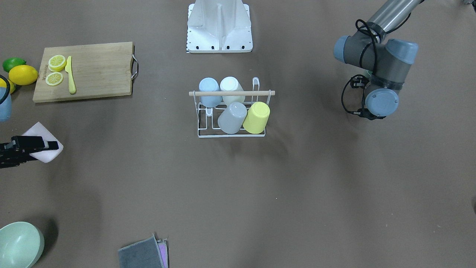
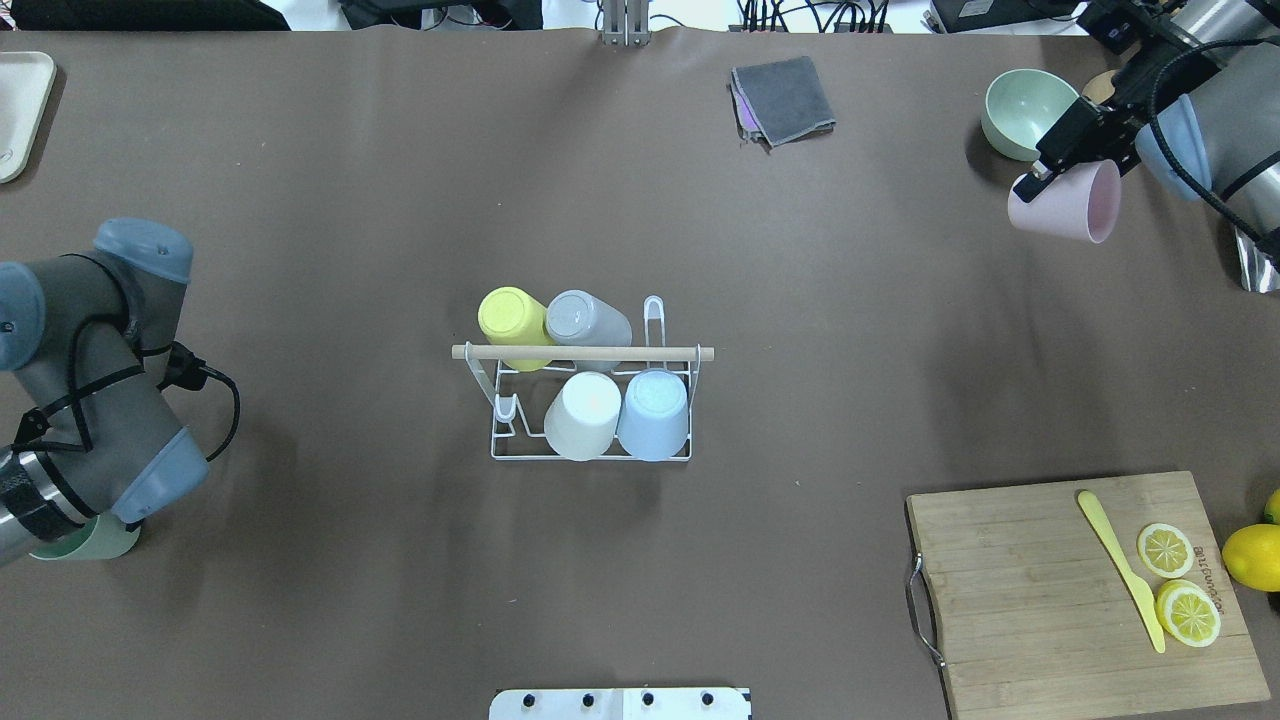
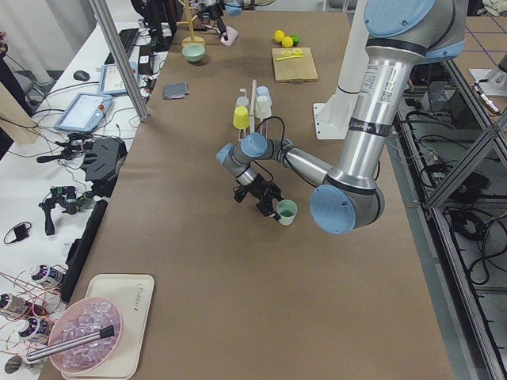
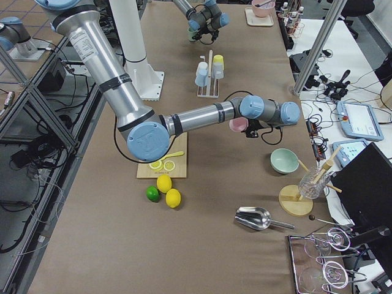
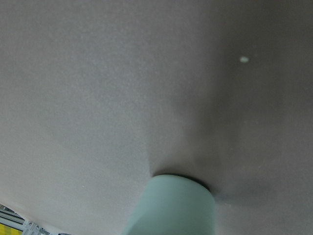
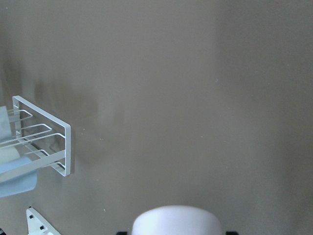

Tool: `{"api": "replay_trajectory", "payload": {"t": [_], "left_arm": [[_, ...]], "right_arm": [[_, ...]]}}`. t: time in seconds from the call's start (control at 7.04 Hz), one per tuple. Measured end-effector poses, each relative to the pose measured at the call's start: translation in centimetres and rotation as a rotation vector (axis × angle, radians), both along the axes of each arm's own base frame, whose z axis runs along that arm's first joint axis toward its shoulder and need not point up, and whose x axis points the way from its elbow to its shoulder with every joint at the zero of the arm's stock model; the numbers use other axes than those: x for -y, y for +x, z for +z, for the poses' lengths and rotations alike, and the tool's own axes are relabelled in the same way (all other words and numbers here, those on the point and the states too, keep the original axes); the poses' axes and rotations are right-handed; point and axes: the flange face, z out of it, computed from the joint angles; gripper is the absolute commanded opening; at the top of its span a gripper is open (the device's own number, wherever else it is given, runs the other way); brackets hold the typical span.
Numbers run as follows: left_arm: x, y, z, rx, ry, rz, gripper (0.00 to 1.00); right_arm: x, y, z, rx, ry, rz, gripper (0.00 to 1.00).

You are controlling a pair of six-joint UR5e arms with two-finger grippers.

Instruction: Place cup on cup holder

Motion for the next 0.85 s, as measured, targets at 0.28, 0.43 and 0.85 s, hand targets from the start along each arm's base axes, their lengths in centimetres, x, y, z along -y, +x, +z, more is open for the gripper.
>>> {"api": "replay_trajectory", "payload": {"t": [0.28, 0.43, 0.85], "left_arm": [[-0.4, -0.2, 0.7, 0.003, -0.005, 0.007, 0.97], [-0.5, -0.1, 1.0, 0.005, -0.005, 0.011, 0.88], [-0.8, 0.3, 1.3, 0.005, -0.007, 0.019, 0.77]], "right_arm": [[-1.2, 0.7, 1.2, 0.152, 0.048, 0.019, 0.26], [-1.7, 1.1, 1.4, 0.227, 0.064, 0.025, 0.26], [-2.4, 2.0, 1.2, 0.481, 0.157, 0.037, 0.26]]}}
